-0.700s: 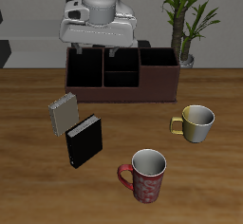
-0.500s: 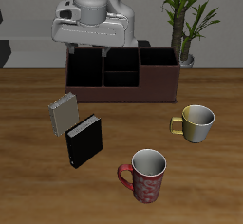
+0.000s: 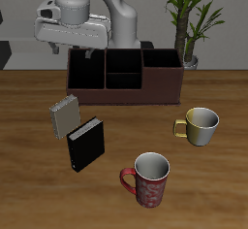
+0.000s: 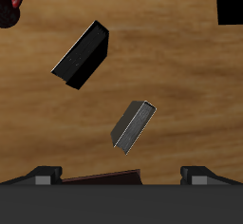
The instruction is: Place the yellow book into the back desk caddy's front compartment
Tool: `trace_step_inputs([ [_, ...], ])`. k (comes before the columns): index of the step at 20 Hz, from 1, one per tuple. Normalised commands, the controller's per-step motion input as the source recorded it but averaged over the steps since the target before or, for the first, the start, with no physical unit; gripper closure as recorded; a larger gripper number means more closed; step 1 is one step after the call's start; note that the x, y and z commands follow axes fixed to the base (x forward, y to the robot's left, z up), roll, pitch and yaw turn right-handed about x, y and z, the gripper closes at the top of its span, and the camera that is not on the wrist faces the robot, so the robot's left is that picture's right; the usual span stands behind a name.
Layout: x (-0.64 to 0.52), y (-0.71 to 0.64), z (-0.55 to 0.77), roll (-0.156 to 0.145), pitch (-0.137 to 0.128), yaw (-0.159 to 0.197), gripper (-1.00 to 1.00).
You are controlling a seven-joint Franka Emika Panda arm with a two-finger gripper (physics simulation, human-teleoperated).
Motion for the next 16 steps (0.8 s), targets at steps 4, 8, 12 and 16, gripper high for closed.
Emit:
trace_step_inputs([
  [4,0.01,-0.1,-0.11,0.004,-0.042,0.004,-1.0],
  [8,-0.01,-0.21,-0.26,0.004,-0.021,0.008,-1.0],
  [12,0.02,-0.08,-0.28,-0.009,-0.009,-0.033,-1.0],
  [16,0.02,0.02,-0.21,0.002,-0.01,0.01,-1.0],
])
